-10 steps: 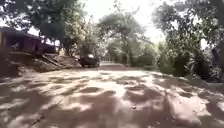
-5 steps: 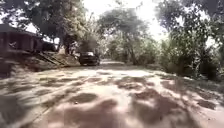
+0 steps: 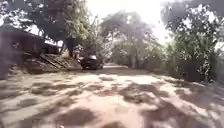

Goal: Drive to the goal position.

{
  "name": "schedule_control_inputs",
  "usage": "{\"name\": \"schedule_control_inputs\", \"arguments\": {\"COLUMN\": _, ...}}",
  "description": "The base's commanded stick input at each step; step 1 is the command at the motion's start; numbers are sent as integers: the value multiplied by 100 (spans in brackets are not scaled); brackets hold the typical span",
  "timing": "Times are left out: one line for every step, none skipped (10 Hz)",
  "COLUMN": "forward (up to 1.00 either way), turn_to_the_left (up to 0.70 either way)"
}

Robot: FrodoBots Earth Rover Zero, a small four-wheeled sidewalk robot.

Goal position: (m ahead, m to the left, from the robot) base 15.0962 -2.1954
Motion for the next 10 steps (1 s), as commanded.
{"name": "schedule_control_inputs", "arguments": {"forward": 100, "turn_to_the_left": 3}}
{"name": "schedule_control_inputs", "arguments": {"forward": 100, "turn_to_the_left": 26}}
{"name": "schedule_control_inputs", "arguments": {"forward": 100, "turn_to_the_left": 6}}
{"name": "schedule_control_inputs", "arguments": {"forward": 100, "turn_to_the_left": 0}}
{"name": "schedule_control_inputs", "arguments": {"forward": 100, "turn_to_the_left": 0}}
{"name": "schedule_control_inputs", "arguments": {"forward": 100, "turn_to_the_left": 0}}
{"name": "schedule_control_inputs", "arguments": {"forward": 100, "turn_to_the_left": 0}}
{"name": "schedule_control_inputs", "arguments": {"forward": 100, "turn_to_the_left": 0}}
{"name": "schedule_control_inputs", "arguments": {"forward": 100, "turn_to_the_left": 0}}
{"name": "schedule_control_inputs", "arguments": {"forward": 100, "turn_to_the_left": 0}}
